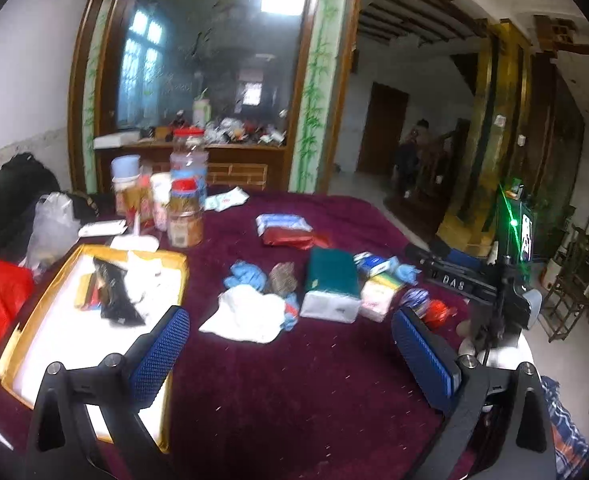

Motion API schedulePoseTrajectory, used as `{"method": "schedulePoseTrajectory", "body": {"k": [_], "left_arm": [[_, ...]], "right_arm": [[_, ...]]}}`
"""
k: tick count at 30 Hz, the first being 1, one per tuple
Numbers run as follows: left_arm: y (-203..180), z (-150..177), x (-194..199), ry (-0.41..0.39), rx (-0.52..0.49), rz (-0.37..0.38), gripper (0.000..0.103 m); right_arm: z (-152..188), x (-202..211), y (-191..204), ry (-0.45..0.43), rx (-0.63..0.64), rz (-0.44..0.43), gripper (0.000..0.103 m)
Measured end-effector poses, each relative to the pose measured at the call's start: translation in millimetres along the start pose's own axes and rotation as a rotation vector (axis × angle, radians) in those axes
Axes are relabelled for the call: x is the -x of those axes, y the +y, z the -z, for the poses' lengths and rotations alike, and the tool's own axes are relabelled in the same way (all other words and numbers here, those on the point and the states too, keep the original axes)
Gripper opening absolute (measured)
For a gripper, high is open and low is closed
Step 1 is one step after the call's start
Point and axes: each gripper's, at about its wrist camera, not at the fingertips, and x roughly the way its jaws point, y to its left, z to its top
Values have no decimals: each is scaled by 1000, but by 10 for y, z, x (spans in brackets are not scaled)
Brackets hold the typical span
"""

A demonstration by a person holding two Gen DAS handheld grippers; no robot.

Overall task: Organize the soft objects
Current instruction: 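Open the right gripper to drop the black packet into the tray, then grasp the second white cloth with the left gripper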

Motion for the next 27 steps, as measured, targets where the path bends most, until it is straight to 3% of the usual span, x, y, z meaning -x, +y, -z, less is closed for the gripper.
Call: {"method": "schedulePoseTrajectory", "body": {"k": [7, 9, 12, 19, 27], "left_arm": [[401, 125, -385, 131, 176, -50, 102], [464, 155, -499, 146, 204, -70, 102], [510, 197, -731, 180, 234, -87, 102], [505, 101, -1260, 234, 179, -126, 102], [547, 62, -1833, 277, 234, -126, 102]], "right_arm": [[246, -264, -472, -47, -83, 203, 103], [249, -268, -593, -21, -115, 200, 103], [252, -178, -659, -53, -149, 191, 103], [213, -117, -782, -67, -171, 222, 103], [328, -95, -1518, -38, -504, 240, 103]]}}
